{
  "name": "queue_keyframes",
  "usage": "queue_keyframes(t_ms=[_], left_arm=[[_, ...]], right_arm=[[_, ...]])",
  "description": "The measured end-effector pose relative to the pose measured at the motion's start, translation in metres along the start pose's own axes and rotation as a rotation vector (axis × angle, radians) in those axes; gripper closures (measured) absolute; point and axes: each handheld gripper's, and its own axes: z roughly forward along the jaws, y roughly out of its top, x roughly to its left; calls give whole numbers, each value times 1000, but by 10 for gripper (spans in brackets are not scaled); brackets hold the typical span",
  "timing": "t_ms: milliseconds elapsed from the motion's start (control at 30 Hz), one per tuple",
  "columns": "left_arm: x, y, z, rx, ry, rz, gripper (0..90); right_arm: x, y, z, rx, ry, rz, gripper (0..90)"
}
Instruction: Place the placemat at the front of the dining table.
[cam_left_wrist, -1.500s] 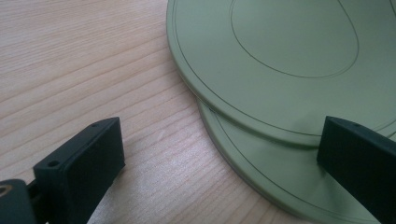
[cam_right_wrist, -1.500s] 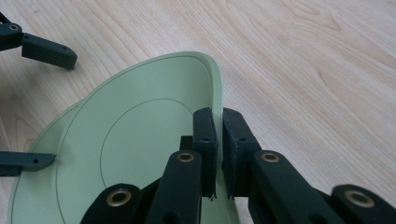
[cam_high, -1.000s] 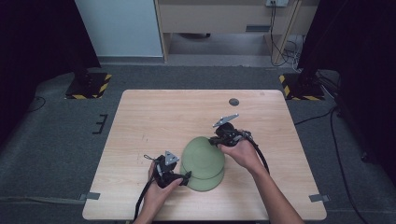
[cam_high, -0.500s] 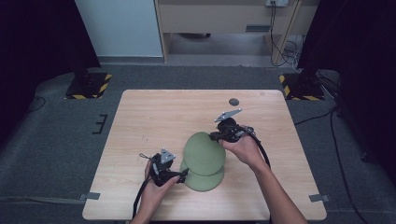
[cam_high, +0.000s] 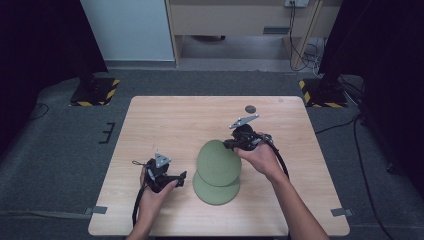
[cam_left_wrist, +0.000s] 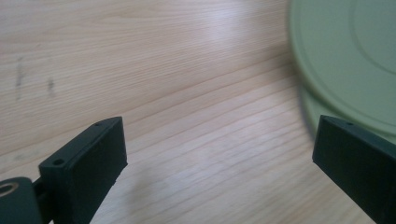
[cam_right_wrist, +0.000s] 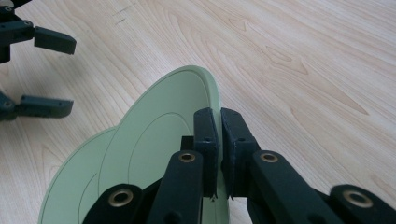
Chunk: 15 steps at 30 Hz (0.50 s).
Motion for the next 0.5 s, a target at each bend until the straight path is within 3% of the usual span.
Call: queue_keyframes(t_ms=[167, 300, 500], left_arm=[[19, -6, 3, 25, 28, -40, 27], [25, -8, 4, 28, 39, -73, 28], [30, -10, 5, 40, 51, -82, 31]], right_arm=[[0, 2, -4, -7, -4, 6, 860], [0, 2, -8, -13, -3, 10, 860], [-1, 3, -11, -25, -3, 19, 860]])
